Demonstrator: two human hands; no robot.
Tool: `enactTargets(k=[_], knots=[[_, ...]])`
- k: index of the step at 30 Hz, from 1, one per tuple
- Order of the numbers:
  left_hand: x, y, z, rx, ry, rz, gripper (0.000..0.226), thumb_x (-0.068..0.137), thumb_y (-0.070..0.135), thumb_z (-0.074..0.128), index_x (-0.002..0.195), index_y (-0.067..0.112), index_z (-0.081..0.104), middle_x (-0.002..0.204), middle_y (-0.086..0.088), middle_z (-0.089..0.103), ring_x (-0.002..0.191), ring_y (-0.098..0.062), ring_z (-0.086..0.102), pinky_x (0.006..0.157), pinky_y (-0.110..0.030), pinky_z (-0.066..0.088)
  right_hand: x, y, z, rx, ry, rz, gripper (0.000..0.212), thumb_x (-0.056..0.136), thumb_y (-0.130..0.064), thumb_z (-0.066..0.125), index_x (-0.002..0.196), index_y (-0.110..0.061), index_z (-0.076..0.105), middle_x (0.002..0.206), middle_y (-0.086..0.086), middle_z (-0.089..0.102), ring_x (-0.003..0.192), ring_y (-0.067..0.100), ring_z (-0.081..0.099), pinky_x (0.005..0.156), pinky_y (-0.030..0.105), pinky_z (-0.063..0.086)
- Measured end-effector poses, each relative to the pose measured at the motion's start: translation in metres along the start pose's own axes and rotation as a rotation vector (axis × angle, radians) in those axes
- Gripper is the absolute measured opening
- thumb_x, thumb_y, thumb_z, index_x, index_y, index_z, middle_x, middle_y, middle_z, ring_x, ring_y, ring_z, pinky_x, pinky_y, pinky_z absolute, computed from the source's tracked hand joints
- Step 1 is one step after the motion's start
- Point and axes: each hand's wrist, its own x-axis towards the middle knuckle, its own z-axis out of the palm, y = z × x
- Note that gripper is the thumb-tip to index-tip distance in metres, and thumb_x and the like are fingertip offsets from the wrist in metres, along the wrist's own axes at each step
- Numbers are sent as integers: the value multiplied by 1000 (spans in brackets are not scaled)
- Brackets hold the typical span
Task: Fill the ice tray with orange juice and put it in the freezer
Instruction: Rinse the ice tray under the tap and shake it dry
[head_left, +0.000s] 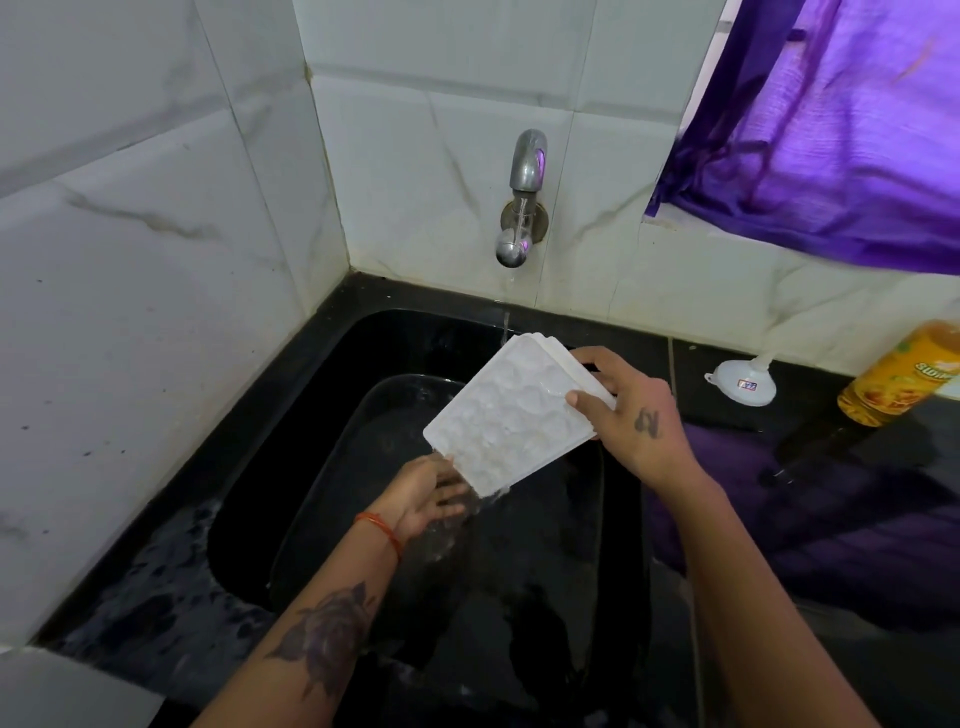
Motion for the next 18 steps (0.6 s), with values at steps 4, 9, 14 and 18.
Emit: enactTargets(k=[4,9,14,18], knots=[[-2,1,-1,-125,15,56,38,96,-1,40,130,17,40,116,-11,55,106,-29,54,76,-44,51,-7,-6,-9,21,-8,-122,31,87,-16,59,112,-32,58,95,-3,69,86,18,63,76,31,50],[-9,9,0,-188,31,117,36,96,1,43,123,24,38,122,-7,53,111,-29,53,85,-49,48,-10,-8,-19,62,-38,-236,37,86,-8,60,108,-38,58,102,-14,67,93,10,63,78,14,46],[-17,11,2,-193,60,177,32,98,5,42,124,22,42,117,-3,55,115,-29,52,88,-49,47,-15,-7,-26,79,-2,-245,37,85,-2,59,108,-31,63,102,-10,67,90,9,61,75,8,43],[-22,10,4,-190,83,226,29,97,4,42,119,24,44,114,2,56,109,-25,55,83,-46,48,-20,-4,-29,69,62,-229,34,84,0,59,109,-22,65,99,-7,68,89,12,62,78,16,44]])
